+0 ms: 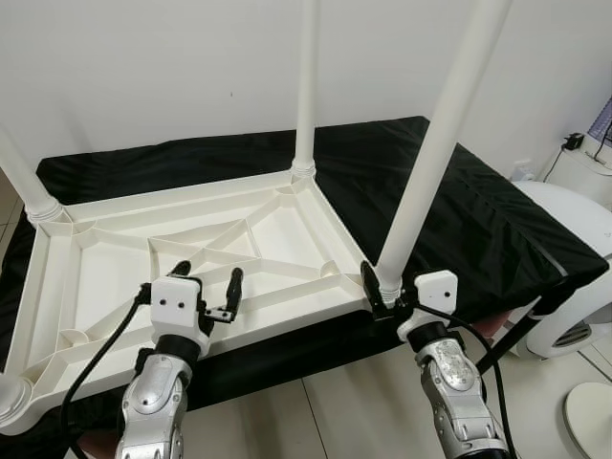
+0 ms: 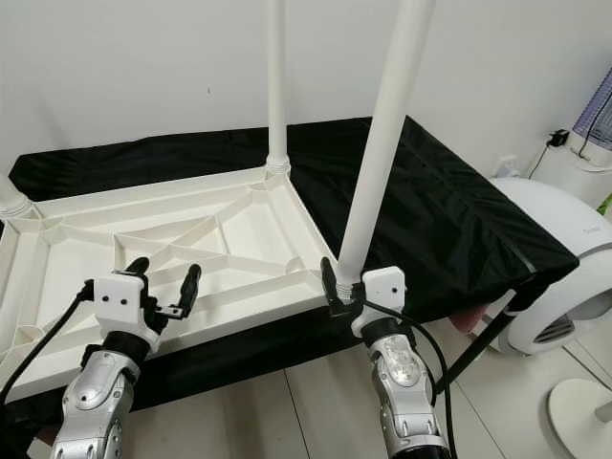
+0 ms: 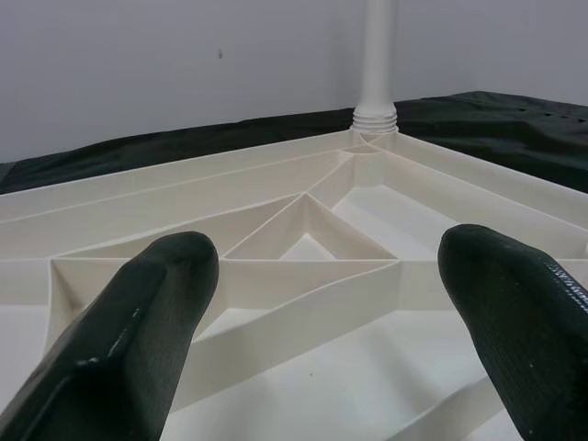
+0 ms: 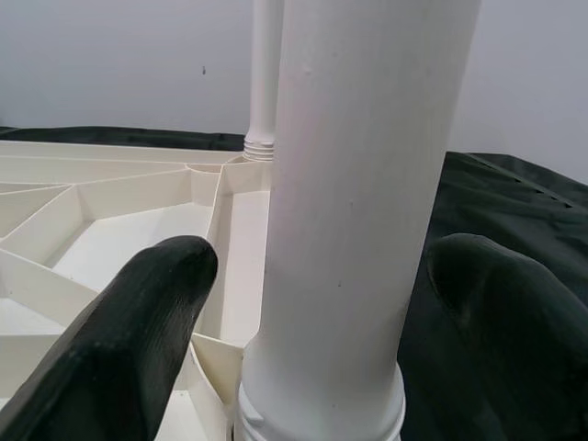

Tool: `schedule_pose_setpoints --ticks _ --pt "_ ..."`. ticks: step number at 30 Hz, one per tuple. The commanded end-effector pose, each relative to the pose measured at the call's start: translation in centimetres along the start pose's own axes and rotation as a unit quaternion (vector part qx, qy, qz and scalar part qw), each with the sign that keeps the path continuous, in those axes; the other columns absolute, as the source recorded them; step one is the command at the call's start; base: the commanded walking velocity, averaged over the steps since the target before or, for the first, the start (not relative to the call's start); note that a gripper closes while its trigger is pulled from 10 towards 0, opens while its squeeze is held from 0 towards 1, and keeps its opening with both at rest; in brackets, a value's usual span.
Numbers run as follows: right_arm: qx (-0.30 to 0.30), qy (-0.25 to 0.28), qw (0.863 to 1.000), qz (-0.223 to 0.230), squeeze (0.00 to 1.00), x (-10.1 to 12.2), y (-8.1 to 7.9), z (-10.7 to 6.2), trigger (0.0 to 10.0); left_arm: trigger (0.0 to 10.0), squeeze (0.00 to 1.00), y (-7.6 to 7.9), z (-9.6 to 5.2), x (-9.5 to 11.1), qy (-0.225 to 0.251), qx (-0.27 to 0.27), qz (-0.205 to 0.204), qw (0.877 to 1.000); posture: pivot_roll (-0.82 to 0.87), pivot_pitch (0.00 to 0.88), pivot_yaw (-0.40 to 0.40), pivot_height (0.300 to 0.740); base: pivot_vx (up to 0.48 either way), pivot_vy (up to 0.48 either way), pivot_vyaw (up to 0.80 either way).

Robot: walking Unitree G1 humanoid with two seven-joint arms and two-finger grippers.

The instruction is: Building children table

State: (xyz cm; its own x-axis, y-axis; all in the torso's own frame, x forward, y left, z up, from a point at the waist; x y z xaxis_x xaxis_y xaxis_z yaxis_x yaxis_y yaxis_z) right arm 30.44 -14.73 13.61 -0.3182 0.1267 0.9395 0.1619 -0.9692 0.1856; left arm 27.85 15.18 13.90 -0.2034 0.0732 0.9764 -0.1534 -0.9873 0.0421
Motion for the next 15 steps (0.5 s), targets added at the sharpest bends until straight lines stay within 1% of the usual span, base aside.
schedule_pose_setpoints --ticks 1,2,11,15 --pt "-0.001 -0.009 1.0 -0.002 0.0 -0.27 0.09 0.01 10.0 10.0 0.13 0.78 0.4 0.17 0.015 0.047 -0.024 0.999 -0.04 0.014 -0.003 0.74 0.0 0.0 0.0" --pt "-0.001 -0.009 1.0 -0.002 0.0 -0.26 0.1 0.0 10.0 10.0 0.0 0.98 0.42 0.12 0.013 0.042 -0.021 0.999 -0.04 0.015 -0.003 0.74 0.0 0.0 0.0" --pt "-0.002 -0.009 1.0 -0.003 0.0 -0.28 0.17 -0.06 10.0 10.0 0.0 1.06 0.25 -0.21 0.008 0.039 -0.019 0.999 -0.04 0.021 -0.004 0.74 0.0 0.0 0.0" --pt "-0.002 -0.01 1.0 -0.003 0.0 -0.28 0.21 0.01 10.0 10.0 0.0 0.99 0.42 -0.43 0.013 0.041 -0.011 0.999 -0.04 0.025 -0.018 0.74 0.0 0.0 0.0"
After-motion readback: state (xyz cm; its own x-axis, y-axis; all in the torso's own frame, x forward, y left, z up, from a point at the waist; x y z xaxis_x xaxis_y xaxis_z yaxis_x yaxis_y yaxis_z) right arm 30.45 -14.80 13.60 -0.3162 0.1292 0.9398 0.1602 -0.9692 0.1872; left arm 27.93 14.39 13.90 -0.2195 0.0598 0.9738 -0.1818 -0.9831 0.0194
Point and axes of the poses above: a point about 5 cm out from each wrist's last joint towards the gripper, its own z axis pointing out of the wrist towards the gripper, its own x axis along the axis of the wrist's last joint, y = z × x, the point moved 2 cm from there along z, pointing out of the wrist towards the gripper, and after that the axes turned 6 degrees about -z, right-handed, at the moved point
